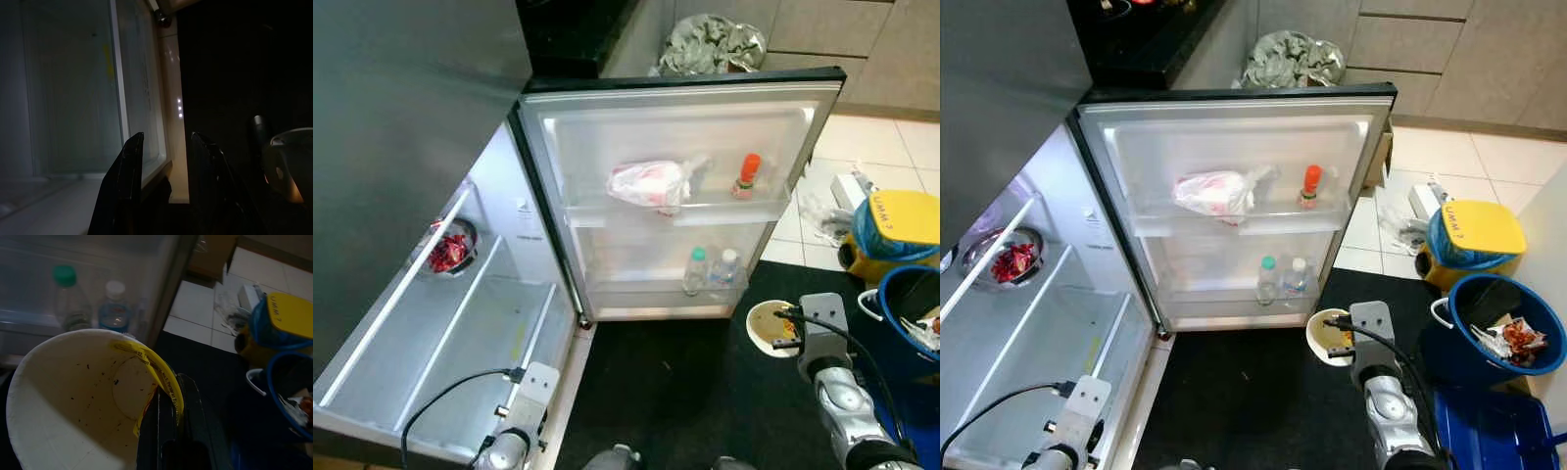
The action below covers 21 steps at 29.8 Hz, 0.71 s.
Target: Restocking fridge
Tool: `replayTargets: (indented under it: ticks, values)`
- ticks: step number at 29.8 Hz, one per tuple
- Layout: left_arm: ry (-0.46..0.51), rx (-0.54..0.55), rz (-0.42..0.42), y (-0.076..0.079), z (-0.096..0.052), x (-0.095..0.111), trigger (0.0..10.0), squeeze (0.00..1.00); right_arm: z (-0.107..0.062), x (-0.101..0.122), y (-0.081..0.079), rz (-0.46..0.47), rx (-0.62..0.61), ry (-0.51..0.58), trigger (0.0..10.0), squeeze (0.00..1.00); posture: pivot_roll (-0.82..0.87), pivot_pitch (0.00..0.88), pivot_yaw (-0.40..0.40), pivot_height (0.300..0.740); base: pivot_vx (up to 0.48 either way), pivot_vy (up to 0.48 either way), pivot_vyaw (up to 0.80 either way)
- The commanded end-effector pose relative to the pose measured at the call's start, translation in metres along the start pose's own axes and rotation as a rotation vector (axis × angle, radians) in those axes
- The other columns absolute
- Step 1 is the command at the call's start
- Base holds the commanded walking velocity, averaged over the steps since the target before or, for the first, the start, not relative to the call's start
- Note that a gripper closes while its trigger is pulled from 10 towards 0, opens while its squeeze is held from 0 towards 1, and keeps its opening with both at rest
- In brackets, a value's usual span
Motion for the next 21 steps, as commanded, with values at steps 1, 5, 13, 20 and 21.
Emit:
replayTargets:
  ticks: [1,5,13,20,21]
  values:
    - [-0.023,-0.002,0.022,-0.0014,-0.0016,-0.0058,10.0,0.0,-0.0026,-0.0066,0.0008,0.001,-0.007,-0.017,10.0,0.0,-0.02,0.095,-0.003,0.74,0.0,0.0,0.0]
    - [-0.022,-0.002,0.023,-0.0019,-0.0014,-0.0053,10.0,0.0,-0.0025,-0.0068,0.0001,-0.015,-0.011,-0.021,10.0,0.0,-0.02,0.093,-0.003,0.74,0.0,0.0,0.4]
    - [-0.021,-0.003,0.024,-0.0015,-0.0014,-0.005,10.0,0.0,-0.003,-0.0086,-0.0003,-0.004,-0.01,-0.029,10.0,0.0,-0.02,0.097,-0.002,0.74,0.0,0.0,0.6]
    - [-0.021,-0.003,0.024,-0.0013,-0.0013,-0.0048,10.0,0.0,-0.0031,-0.0089,0.0001,-0.006,-0.009,-0.029,10.0,0.0,-0.02,0.097,-0.002,0.74,0.0,0.0,0.0]
    - [-0.021,-0.003,0.023,-0.0012,-0.0013,-0.0048,10.0,0.0,-0.0031,-0.0091,0.0002,-0.005,-0.009,-0.03,10.0,0.0,-0.02,0.097,-0.002,0.74,0.0,0.0,0.0]
Point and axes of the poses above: a point about 5 cm out from each wrist's last joint towards the gripper, its own z axis pointing out of the wrist towards the gripper, its own x axis along the axis of the wrist's last joint, y = z × x, the point moved 2 cm from there along z, pointing out of the wrist towards the gripper, and after that the axes turned 5 degrees about -z, right-handed, at the moved point
